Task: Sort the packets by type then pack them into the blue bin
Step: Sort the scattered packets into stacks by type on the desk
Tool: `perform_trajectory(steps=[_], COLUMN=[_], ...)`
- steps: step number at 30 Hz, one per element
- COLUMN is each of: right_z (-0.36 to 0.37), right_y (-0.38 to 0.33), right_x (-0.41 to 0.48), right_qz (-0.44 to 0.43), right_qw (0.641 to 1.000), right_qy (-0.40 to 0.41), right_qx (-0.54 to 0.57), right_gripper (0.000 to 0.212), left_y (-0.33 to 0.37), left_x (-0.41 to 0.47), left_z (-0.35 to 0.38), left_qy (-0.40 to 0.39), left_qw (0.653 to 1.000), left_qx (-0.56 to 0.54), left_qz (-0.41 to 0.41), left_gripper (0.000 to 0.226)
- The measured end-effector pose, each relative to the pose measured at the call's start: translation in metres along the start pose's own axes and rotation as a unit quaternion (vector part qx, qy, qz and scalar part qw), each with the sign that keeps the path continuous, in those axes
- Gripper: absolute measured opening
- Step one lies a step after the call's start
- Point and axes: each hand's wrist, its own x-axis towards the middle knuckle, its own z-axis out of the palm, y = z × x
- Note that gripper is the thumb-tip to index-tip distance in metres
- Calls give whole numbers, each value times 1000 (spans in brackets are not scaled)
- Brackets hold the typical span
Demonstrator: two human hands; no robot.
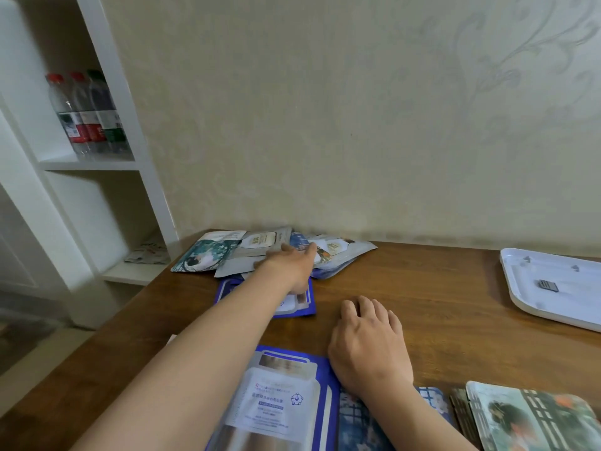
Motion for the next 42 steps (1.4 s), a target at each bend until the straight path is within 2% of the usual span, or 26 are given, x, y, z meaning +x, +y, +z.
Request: perform_trajectory(steps=[5,9,13,24,29,34,42], right_z=[1,1,1,-1,0,1,-1], right_y=[0,0,0,0,0,2,2], right_x=[1,2,1,0,1,1,0], right_qz=[-1,-1,-2,2,1,-2,-7], right_qw=[1000,1000,1000,1000,1000,1000,1000], right_qy=[-1,2,2,6,11,11,6], right_qx=[8,2,2,8,7,1,-9], right_gripper=[43,42,43,39,40,42,46], left_y=[23,21,26,22,15,12,21], left_x=[1,5,0,-22,-44,-63,-116], left_z=[4,9,7,13,10,7,9], left_qy=[45,74,64,104,157,190,238], left_qw=[996,994,996,991,978,964,944], left_qx=[-36,-43,3,78,127,162,189], left_qz=[-66,-66,-60,2,55,95,126], left_gripper=[85,77,83,82,73,76,63])
